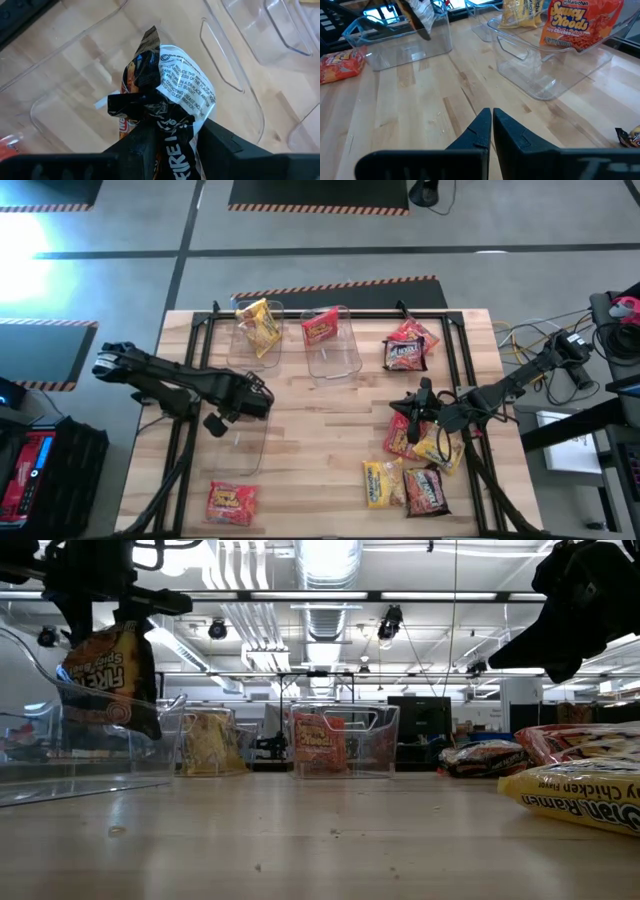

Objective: Sort Maruchan noodles
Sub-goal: Put the black noodle pack into the bottom transparent bin

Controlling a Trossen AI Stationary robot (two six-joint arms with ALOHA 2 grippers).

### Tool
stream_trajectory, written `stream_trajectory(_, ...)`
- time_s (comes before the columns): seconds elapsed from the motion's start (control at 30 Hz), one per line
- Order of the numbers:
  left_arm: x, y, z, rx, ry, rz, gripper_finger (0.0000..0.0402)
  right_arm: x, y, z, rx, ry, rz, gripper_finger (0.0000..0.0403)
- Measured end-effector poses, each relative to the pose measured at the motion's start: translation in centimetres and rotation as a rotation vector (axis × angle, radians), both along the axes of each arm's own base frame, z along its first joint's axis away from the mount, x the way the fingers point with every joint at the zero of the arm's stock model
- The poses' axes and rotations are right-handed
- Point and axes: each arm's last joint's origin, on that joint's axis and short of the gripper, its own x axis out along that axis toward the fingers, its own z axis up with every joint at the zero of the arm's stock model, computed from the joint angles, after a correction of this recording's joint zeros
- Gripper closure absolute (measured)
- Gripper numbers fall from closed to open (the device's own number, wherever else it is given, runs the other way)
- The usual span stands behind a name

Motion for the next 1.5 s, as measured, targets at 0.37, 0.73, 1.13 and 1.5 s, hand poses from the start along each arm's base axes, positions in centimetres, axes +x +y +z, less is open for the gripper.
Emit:
stream_trajectory(0.37,0.0,0.0,-0.1,-0.009,-0.001,0.033,0.0301,0.0,0.0,0.0,0.0,0.0,0.0,0.0394)
stream_trajectory(0.73,0.3,-0.2,-0.5,-0.096,0.035,0.095,0.0301,0.0,0.0,0.0,0.0,0.0,0.0,0.0394)
stream_trajectory(1.13,0.2,0.2,-0.6,-0.08,0.054,0.247,0.0301,0.0,0.0,0.0,0.0,0.0,0.0,0.0394)
stream_trajectory(1.5,1.5,1.5,-2.4,-0.056,0.123,0.321,0.0301,0.0,0.0,0.0,0.0,0.0,0.0,0.0394)
